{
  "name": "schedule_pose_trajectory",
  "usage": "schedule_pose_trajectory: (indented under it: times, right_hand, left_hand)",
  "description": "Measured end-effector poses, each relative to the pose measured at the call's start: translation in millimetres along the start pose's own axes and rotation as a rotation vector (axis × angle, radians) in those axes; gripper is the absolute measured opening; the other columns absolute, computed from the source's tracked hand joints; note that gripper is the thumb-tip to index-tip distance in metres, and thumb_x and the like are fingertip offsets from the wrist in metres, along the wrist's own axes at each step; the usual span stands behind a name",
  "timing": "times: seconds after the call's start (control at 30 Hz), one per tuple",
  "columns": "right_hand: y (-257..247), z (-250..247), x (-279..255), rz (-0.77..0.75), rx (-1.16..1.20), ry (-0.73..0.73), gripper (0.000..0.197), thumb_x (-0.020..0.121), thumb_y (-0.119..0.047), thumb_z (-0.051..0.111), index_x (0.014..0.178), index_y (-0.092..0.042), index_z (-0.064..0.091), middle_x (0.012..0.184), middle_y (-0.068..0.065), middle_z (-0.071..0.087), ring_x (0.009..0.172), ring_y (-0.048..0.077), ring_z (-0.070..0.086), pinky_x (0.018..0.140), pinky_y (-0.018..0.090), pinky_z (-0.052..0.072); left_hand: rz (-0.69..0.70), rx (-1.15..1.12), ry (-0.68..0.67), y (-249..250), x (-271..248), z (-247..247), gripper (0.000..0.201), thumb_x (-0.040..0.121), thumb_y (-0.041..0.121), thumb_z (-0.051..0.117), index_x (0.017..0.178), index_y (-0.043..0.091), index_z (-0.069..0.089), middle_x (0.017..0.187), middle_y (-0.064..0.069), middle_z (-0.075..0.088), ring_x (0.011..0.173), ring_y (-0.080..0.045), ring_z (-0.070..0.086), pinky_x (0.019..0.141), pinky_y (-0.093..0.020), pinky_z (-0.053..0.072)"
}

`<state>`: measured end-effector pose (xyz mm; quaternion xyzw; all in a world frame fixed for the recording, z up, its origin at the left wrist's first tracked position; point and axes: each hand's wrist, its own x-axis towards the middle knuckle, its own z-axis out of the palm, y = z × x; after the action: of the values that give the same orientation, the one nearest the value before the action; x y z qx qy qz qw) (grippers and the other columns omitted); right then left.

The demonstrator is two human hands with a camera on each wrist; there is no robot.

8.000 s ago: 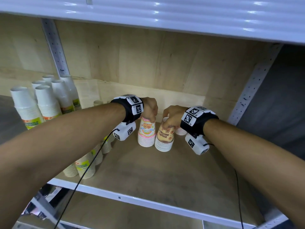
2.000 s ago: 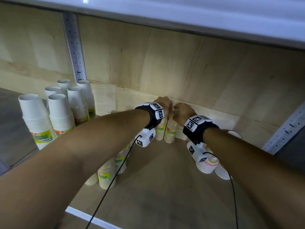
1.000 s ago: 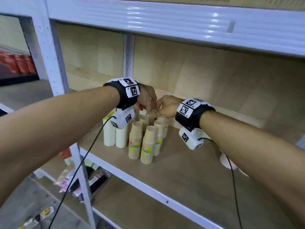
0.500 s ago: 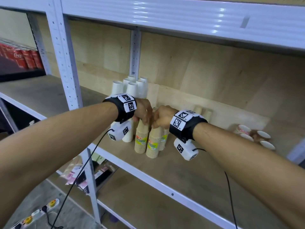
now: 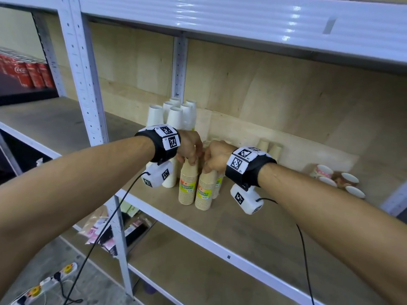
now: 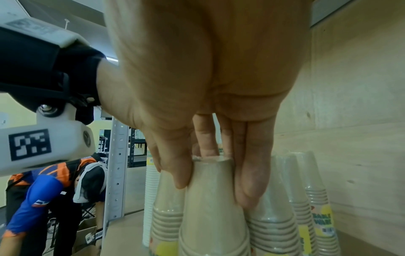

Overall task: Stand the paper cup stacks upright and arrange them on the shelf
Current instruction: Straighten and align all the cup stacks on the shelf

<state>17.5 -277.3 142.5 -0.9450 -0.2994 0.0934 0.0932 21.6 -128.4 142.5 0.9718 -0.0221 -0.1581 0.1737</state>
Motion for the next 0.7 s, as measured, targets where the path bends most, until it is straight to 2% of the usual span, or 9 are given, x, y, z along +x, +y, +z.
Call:
schedule_pose_trajectory:
  times: [0.07,0.13,0.2,0.27,0.37,0.47,0.53,0.6,0.7]
  right_hand:
    - [3,-2,-1,0.013,0.007,0.005,0.027,0.075,-0.019,0.079,0.095,-0.004,0.068,0.082,0.007,0.061,0.073,0.019,0.057,0.056,0.025,0.044]
    - [7,-5,-3,0.028,0.014,-0.003,0.027,0.076,-0.017,0.078,0.097,-0.003,0.070,0.084,0.008,0.063,0.069,0.018,0.059,0.056,0.028,0.050]
    - [13,-9,-5,0.048,0.010,-0.026,0.029,0.075,-0.017,0.079,0.099,-0.001,0.071,0.088,0.011,0.066,0.071,0.019,0.061,0.064,0.034,0.056]
    - [22,-13,-6,0.093,0.002,-0.031,0.031,0.073,-0.019,0.080,0.097,-0.002,0.070,0.082,0.008,0.065,0.064,0.019,0.060,0.064,0.034,0.055]
    - [39,-20,-10,0.164,-0.027,-0.026,0.030,0.071,-0.021,0.080,0.094,-0.008,0.068,0.070,0.001,0.061,0.055,0.015,0.057,0.058,0.027,0.050]
    - [58,-28,-15,0.220,-0.026,-0.023,0.028,0.069,-0.022,0.080,0.090,-0.008,0.068,0.066,0.002,0.061,0.053,0.016,0.057,0.053,0.024,0.047]
    - [70,-33,-19,0.250,-0.023,-0.023,0.030,0.070,-0.020,0.080,0.092,-0.003,0.070,0.069,0.006,0.064,0.057,0.019,0.059,0.055,0.027,0.050]
    - [82,-37,-21,0.272,-0.031,-0.001,0.031,0.070,-0.020,0.080,0.094,-0.003,0.071,0.082,0.011,0.070,0.064,0.020,0.062,0.061,0.030,0.054]
    - [99,-40,-22,0.323,-0.053,0.038,0.030,0.071,-0.019,0.081,0.096,-0.005,0.072,0.086,0.009,0.069,0.063,0.019,0.060,0.060,0.027,0.051]
  left_hand:
    - [0.010,0.037,-0.018,4,0,-2,0.030,0.074,0.014,0.080,0.099,0.024,0.066,0.102,-0.004,0.069,0.090,-0.026,0.071,0.068,-0.029,0.058]
    - [0.021,0.076,-0.038,10,0,-4,0.027,0.075,0.017,0.080,0.094,0.029,0.066,0.101,-0.004,0.070,0.088,-0.024,0.072,0.066,-0.028,0.056]
    - [0.039,0.081,-0.066,16,1,-7,0.027,0.077,0.014,0.079,0.100,0.024,0.068,0.102,-0.005,0.069,0.084,-0.020,0.070,0.063,-0.025,0.056]
    - [0.059,0.052,-0.093,24,1,-8,0.030,0.080,0.007,0.077,0.108,0.013,0.068,0.101,-0.010,0.066,0.084,-0.022,0.068,0.060,-0.024,0.058]
    - [0.093,-0.004,-0.105,40,1,-11,0.030,0.081,0.002,0.076,0.110,0.006,0.069,0.103,-0.016,0.062,0.093,-0.031,0.067,0.072,-0.032,0.062]
    - [0.137,-0.044,-0.090,58,3,-13,0.031,0.081,0.003,0.076,0.111,0.005,0.070,0.103,-0.016,0.064,0.084,-0.028,0.069,0.077,-0.036,0.062]
    - [0.161,-0.050,-0.069,71,6,-14,0.029,0.081,0.004,0.076,0.109,0.007,0.070,0.096,-0.013,0.065,0.073,-0.023,0.068,0.062,-0.028,0.061]
    - [0.179,-0.048,-0.037,82,9,-15,0.027,0.082,0.005,0.076,0.108,0.008,0.070,0.089,-0.010,0.065,0.065,-0.018,0.067,0.047,-0.018,0.053]
    - [0.198,-0.026,0.011,98,19,-15,0.019,0.080,0.010,0.078,0.096,0.017,0.071,0.081,-0.006,0.067,0.062,-0.018,0.067,0.045,-0.017,0.049]
